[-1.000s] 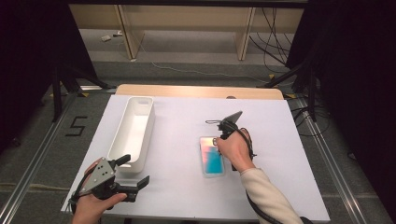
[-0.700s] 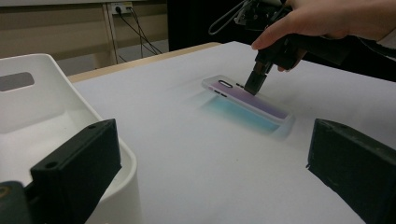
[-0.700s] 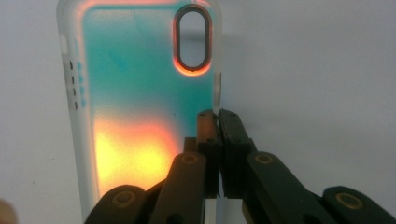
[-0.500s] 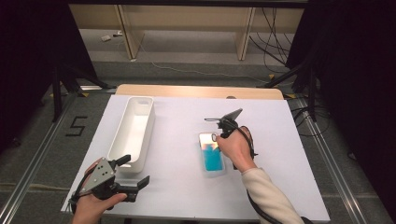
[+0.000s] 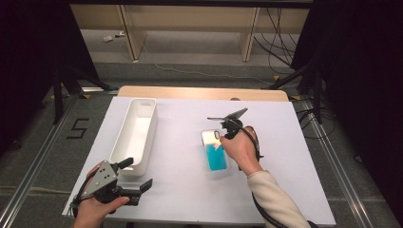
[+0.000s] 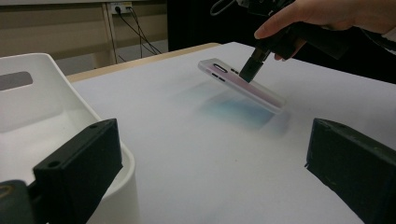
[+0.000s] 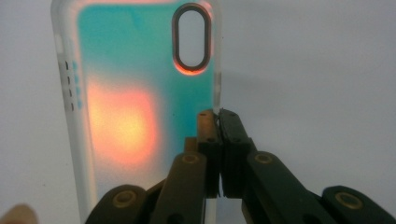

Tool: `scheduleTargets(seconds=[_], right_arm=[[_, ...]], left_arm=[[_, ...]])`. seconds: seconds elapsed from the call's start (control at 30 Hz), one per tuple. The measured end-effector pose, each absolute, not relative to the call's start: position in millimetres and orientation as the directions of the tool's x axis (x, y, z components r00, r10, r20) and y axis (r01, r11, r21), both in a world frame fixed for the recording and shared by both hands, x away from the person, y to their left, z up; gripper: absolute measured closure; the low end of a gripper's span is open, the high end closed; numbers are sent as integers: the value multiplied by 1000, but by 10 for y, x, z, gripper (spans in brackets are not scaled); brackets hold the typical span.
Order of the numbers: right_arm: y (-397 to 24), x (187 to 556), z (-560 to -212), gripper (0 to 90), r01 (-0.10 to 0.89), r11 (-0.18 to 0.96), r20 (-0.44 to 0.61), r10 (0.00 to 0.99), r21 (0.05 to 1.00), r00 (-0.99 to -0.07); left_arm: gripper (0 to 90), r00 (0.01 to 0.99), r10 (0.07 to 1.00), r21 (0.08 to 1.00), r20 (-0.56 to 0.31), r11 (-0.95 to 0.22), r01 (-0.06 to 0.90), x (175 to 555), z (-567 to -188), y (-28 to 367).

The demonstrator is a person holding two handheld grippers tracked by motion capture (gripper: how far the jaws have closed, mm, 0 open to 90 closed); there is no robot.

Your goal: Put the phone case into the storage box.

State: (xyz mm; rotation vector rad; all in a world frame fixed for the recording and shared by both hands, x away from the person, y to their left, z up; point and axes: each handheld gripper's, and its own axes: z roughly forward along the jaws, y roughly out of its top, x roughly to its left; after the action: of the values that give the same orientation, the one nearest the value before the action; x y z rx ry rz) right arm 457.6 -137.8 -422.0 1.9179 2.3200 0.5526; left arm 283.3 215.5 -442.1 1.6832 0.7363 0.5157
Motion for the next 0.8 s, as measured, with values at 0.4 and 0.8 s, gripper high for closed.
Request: scheduleTargets(seconds=[0.4, 0.8], right_arm=[[-1374, 4542, -4081, 892, 891, 171, 142, 958, 420, -251], [-1412, 4519, -3953, 894, 827, 166, 134, 951, 537, -278]], left_arm=[[28, 705, 708, 971, -46, -134, 198, 2832, -4422, 2156], [28, 706, 706, 972, -58, -121, 201, 2835, -4431, 2150]])
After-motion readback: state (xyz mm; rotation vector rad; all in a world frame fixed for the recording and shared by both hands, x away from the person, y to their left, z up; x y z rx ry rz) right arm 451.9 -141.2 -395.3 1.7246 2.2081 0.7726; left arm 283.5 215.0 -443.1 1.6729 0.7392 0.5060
